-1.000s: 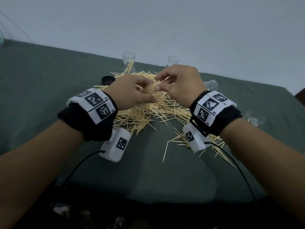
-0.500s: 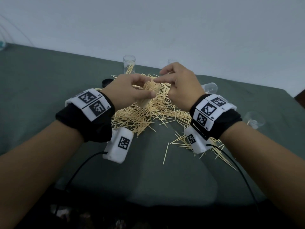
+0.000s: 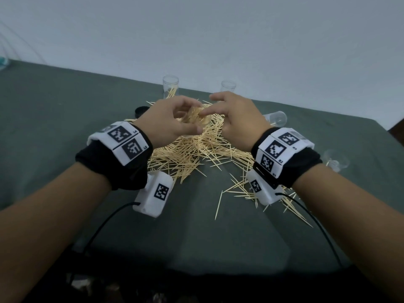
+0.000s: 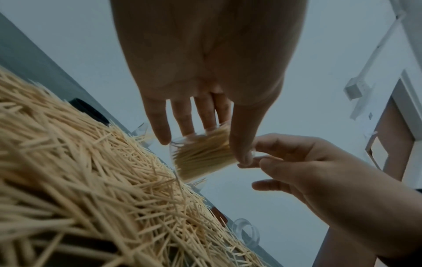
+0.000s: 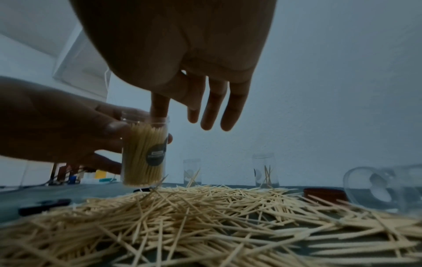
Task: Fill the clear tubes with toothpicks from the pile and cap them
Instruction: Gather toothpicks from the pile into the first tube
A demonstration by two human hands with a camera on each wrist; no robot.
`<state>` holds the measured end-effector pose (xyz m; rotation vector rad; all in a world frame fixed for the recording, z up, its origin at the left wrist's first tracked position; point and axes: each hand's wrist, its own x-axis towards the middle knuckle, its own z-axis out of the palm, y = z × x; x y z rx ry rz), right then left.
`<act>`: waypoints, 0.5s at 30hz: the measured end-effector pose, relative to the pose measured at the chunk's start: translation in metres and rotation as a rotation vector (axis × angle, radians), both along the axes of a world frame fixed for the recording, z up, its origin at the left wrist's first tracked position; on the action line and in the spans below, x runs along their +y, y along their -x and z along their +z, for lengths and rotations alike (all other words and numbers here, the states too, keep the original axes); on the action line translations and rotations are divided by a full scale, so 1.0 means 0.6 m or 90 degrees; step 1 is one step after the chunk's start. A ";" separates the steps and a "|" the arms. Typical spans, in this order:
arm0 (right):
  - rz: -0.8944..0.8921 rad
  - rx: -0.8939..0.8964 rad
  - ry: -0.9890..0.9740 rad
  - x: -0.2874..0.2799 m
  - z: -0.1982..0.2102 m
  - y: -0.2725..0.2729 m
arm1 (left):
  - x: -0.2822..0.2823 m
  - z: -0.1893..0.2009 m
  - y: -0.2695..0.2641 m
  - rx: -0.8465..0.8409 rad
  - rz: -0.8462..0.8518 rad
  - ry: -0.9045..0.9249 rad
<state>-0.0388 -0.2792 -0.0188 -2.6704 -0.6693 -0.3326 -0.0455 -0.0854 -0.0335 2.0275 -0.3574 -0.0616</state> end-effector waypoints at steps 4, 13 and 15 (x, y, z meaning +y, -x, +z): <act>0.005 -0.017 -0.001 0.005 0.001 -0.001 | 0.001 0.002 -0.001 -0.020 0.000 -0.009; 0.003 -0.038 -0.051 0.005 0.002 0.000 | 0.001 0.002 -0.005 -0.047 0.002 -0.012; 0.004 -0.025 -0.031 0.007 0.001 0.001 | 0.001 0.003 -0.005 -0.058 0.007 -0.021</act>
